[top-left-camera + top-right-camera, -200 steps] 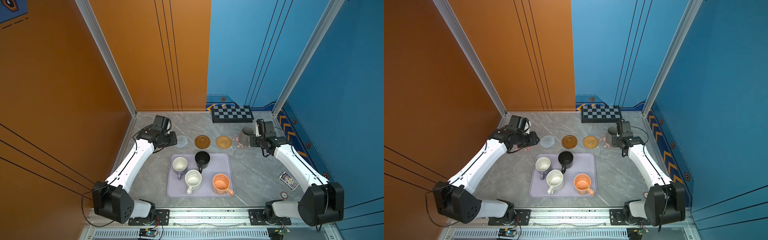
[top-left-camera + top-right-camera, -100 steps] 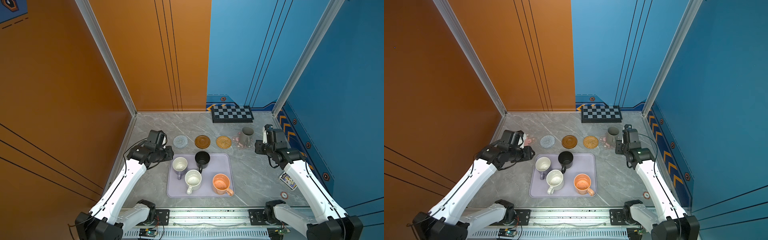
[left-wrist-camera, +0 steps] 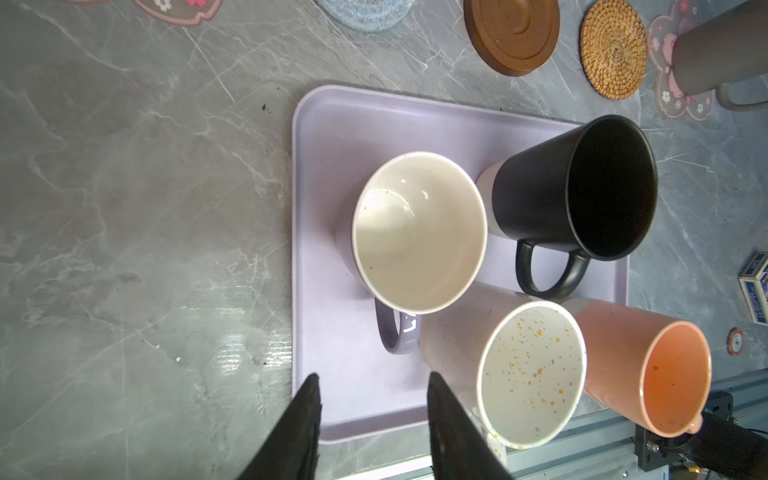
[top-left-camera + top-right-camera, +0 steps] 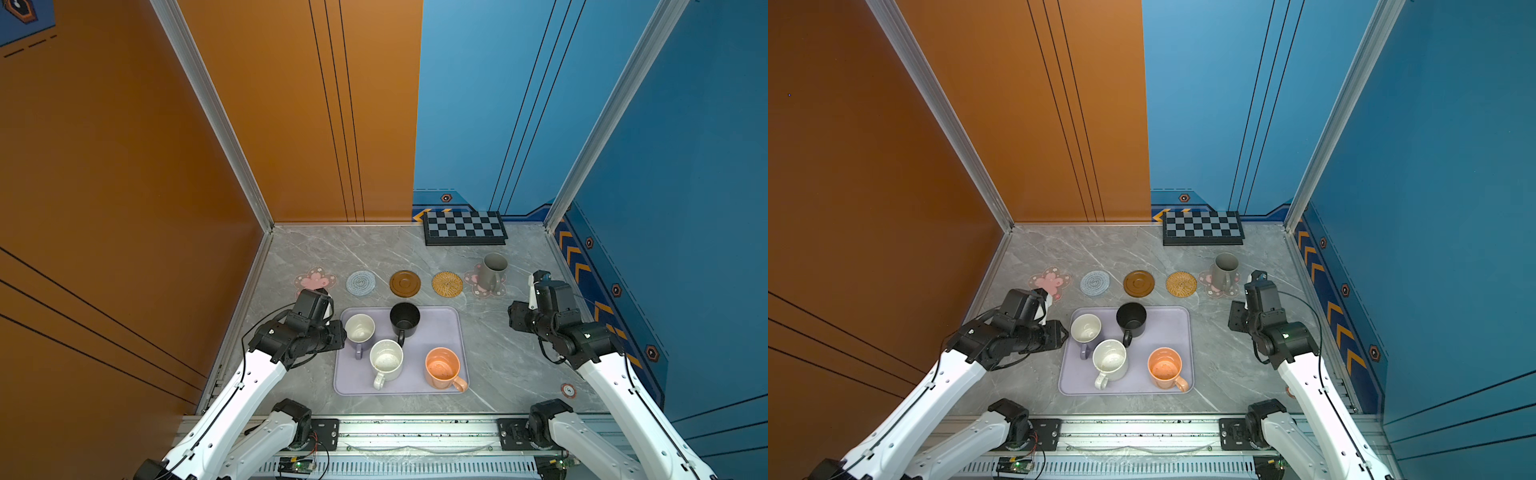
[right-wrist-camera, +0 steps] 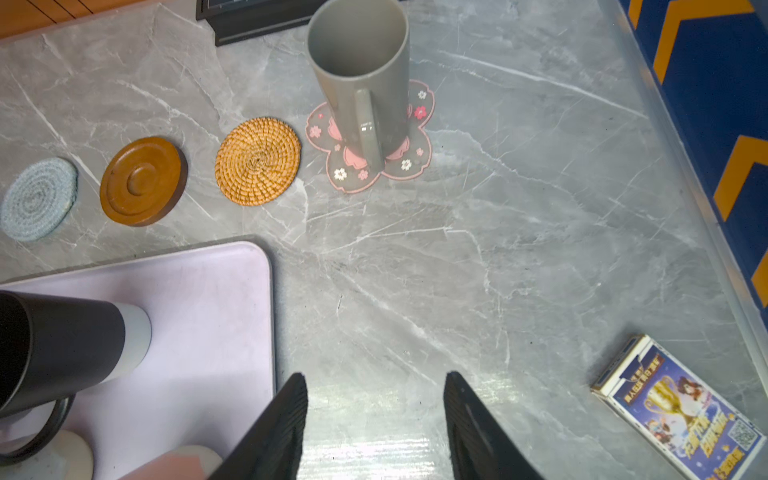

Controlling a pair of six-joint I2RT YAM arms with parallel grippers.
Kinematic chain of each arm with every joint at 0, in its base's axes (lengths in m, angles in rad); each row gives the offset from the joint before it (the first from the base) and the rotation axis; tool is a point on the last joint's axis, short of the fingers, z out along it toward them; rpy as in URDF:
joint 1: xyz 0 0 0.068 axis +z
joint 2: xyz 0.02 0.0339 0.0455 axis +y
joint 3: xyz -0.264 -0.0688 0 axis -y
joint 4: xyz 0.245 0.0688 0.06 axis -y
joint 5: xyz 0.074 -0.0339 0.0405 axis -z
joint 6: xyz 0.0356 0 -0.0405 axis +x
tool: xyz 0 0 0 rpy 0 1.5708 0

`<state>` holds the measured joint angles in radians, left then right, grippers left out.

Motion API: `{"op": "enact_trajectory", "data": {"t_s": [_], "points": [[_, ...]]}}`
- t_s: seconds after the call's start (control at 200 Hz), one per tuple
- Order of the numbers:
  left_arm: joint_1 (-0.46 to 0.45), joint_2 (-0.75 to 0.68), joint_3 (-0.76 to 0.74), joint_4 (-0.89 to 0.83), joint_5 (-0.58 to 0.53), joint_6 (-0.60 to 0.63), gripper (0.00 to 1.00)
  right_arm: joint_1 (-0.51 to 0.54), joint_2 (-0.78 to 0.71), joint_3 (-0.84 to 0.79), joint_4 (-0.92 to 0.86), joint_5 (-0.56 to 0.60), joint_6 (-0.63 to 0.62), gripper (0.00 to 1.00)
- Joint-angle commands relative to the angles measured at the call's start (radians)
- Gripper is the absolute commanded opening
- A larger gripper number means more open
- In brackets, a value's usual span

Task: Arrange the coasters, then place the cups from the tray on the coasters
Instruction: 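Raise the right gripper toward the tray while the left gripper moves over the white mug, then lower the left gripper onto the white mug rim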

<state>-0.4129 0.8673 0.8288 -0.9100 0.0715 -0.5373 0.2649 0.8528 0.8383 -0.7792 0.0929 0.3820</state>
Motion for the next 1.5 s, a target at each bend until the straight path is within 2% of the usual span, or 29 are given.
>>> {"op": "enact_trajectory", "data": {"t_s": [0.0,0.375,0.661,0.946,1.171,1.497], "points": [[-0.033,-0.024,-0.035,-0.012,-0.009,-0.028,0.44,0.048,-0.003,-0.017,-0.038,0.048,0.074,0.56],[-0.164,-0.007,-0.077,-0.011,-0.108,-0.106,0.44,0.227,-0.014,-0.029,-0.019,0.147,0.168,0.57],[-0.245,0.024,-0.105,-0.008,-0.181,-0.171,0.44,0.276,-0.003,-0.045,0.017,0.173,0.208,0.57],[-0.259,0.011,-0.115,-0.001,-0.207,-0.185,0.44,0.336,0.071,-0.048,0.095,0.179,0.239,0.58],[-0.264,0.094,-0.093,0.008,-0.188,-0.137,0.44,0.380,0.116,-0.035,0.083,0.203,0.232,0.58],[-0.267,0.166,-0.081,0.096,-0.165,-0.124,0.44,0.382,0.114,-0.015,0.072,0.223,0.215,0.60]]}}
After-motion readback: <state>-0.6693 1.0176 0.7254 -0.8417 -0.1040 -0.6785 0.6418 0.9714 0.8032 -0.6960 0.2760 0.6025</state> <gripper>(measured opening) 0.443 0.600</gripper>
